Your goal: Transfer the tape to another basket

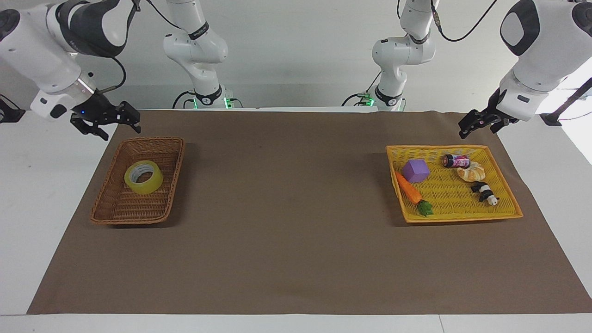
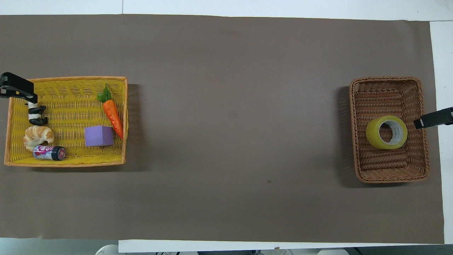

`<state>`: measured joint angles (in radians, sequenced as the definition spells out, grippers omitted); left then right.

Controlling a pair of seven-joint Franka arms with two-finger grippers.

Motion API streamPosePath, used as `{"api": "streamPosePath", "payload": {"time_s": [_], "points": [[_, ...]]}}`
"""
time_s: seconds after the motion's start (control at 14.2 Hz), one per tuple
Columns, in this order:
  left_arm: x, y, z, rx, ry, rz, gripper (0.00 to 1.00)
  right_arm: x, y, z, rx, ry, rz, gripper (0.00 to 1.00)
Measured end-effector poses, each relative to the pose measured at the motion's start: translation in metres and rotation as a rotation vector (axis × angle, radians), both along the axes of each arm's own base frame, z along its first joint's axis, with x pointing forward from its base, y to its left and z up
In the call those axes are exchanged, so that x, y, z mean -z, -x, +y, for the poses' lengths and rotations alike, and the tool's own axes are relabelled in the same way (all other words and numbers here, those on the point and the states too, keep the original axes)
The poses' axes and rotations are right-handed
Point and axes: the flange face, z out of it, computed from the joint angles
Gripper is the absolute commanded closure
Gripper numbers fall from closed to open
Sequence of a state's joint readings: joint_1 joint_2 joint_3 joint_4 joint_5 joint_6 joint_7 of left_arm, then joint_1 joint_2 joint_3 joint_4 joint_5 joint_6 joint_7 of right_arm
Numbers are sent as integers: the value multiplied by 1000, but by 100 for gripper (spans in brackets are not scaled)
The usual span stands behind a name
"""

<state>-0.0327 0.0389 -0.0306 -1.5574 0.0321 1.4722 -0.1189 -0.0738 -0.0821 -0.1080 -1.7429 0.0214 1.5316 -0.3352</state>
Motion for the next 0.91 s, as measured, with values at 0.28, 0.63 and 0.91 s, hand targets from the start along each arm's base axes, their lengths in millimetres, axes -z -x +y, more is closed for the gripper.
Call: {"api": "streamPosePath", "payload": {"time_s": [0.28, 0.63, 0.91], "points": [[0, 0, 0, 0, 0, 0, 1, -38, -7, 32, 10, 68, 15, 0], [0, 0, 0, 0, 0, 0, 1, -25, -28, 25, 55, 80, 47, 0], [0, 0, 0, 0, 0, 0, 1, -24, -31, 24, 68, 83, 55, 0]]}}
